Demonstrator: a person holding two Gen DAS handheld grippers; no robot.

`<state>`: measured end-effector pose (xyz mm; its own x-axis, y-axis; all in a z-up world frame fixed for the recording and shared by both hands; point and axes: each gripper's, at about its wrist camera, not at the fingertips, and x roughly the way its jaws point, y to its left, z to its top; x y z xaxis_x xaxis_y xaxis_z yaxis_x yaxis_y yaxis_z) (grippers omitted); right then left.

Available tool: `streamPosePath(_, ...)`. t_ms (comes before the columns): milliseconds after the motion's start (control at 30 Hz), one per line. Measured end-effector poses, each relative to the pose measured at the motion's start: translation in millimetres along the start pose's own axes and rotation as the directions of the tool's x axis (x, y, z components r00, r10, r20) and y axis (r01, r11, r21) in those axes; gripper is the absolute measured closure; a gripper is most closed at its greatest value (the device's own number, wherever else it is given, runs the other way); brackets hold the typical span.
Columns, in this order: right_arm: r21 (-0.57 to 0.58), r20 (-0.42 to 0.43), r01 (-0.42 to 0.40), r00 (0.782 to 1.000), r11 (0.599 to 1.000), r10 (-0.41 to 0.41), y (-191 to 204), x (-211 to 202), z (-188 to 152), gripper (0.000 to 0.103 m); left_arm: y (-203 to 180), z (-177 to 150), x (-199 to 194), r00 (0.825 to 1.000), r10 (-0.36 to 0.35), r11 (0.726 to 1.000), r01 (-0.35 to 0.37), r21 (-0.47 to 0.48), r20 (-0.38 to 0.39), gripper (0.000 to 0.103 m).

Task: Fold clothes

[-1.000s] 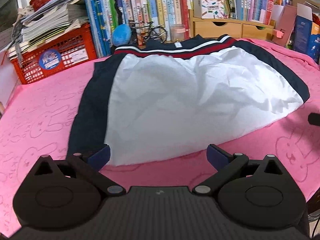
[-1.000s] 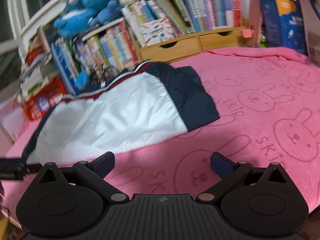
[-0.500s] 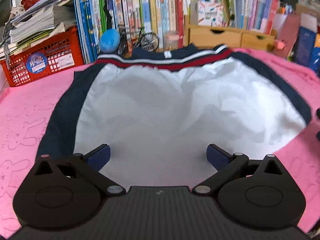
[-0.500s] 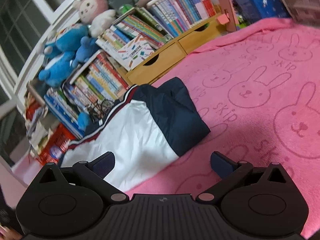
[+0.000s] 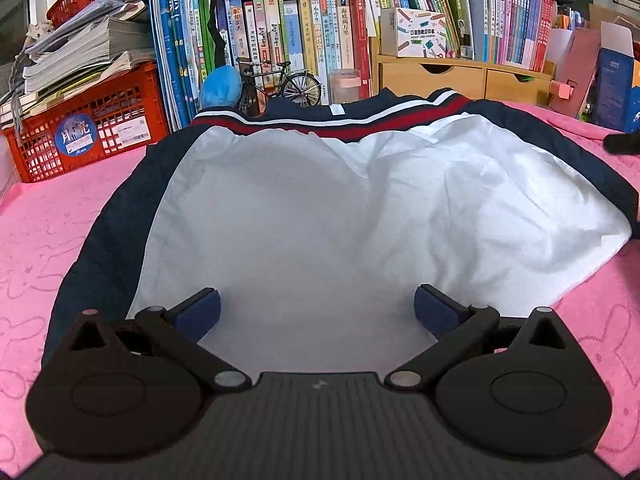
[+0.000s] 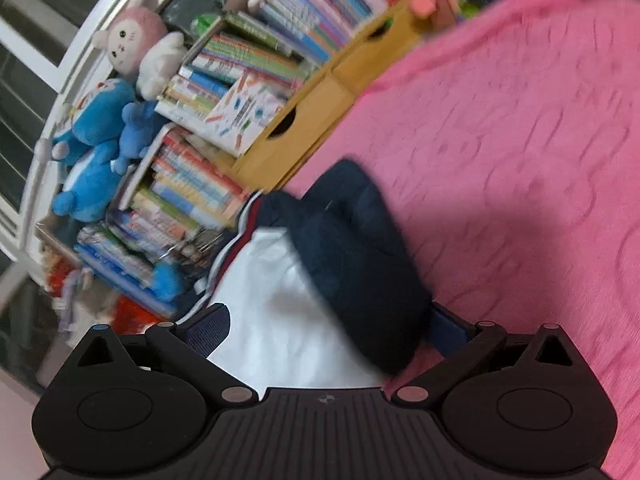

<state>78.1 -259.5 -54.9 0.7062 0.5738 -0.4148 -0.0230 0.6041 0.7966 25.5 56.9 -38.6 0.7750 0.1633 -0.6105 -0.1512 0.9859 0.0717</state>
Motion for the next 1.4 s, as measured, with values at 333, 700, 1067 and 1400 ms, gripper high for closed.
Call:
streamPosePath(333,0.103,0.193,0.182,0.961,0.978,-0.199,13.0,31.2,-0.3,0.028,4.6,-0.7,-0.2,1.000,-0.021,0.999,0.021,-0.028,-0.007,0.000)
streamPosePath(700,-0.454,0.422,0.442,0.871,0.774,-0.250,142.4,33.1,-53.7,0.091,153.2,-35.0,-83.6,0.986,0.156,0.933,-0.130,-0.335,0.053,0.000)
streamPosePath(1067,-0.979,0.200,0.199,0.980,-0.043,-0.010,282.1,139.2,-318.6,0.092,225.5,-78.9,-103.3,0.982,0.187,0.848,-0.153,-0.507,0.017,0.000)
streamPosePath(1400,-0.955,0.213,0.196,0.975,-0.224,-0.057,271.1,155.5,-355.8,0.075,225.2,-85.5,-100.3,0.979,0.197,0.861,-0.147,-0.486,0.052,0.000)
